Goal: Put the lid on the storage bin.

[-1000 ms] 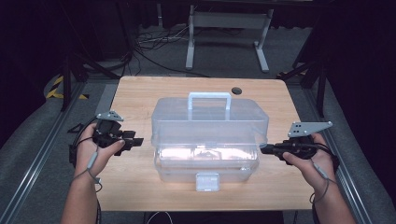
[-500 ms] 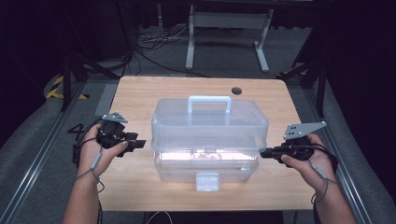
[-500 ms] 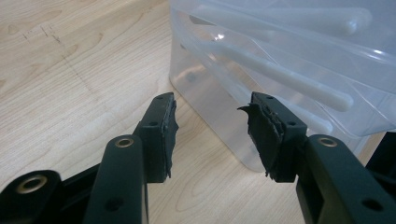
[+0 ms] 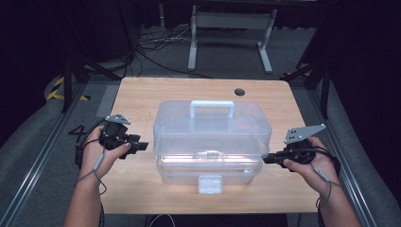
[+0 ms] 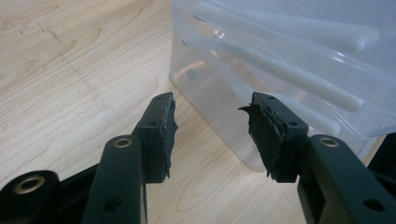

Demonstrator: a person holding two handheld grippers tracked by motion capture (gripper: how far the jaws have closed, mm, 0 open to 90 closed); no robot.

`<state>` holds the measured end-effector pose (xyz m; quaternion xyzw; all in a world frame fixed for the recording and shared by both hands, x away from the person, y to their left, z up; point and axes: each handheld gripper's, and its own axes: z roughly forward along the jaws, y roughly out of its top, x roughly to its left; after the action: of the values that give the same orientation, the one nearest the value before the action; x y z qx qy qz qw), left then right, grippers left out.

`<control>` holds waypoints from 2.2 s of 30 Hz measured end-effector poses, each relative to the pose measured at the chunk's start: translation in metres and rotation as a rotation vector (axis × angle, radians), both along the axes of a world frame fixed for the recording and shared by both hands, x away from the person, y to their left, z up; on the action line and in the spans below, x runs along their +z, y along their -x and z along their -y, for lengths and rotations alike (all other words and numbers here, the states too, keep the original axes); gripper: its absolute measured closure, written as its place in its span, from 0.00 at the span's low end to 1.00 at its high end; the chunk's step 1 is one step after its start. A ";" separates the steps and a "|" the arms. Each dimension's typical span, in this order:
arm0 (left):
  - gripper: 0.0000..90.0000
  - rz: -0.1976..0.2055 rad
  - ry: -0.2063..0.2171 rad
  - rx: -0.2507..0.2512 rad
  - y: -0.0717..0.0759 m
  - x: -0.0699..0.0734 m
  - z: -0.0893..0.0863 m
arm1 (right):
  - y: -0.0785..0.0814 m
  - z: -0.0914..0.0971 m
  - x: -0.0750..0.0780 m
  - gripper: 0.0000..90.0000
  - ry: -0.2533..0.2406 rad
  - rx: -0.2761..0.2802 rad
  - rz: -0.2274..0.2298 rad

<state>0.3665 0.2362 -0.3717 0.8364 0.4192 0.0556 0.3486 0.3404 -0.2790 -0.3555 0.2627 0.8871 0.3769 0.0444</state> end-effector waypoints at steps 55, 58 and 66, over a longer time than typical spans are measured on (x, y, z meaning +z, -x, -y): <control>0.57 -0.027 0.007 -0.012 -0.011 -0.007 0.001 | 0.001 -0.008 -0.022 1.00 0.118 0.034 -0.084; 0.57 -0.029 0.012 -0.010 -0.010 -0.007 0.000 | 0.001 -0.008 -0.022 1.00 0.122 0.034 -0.088; 0.57 -0.026 0.007 -0.015 -0.012 -0.007 0.001 | 0.002 -0.007 -0.023 1.00 0.134 0.040 -0.093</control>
<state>0.3788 0.2355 -0.3788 0.8391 0.4176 0.0406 0.3463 0.3382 -0.2716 -0.3784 0.2586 0.9165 0.3049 0.0130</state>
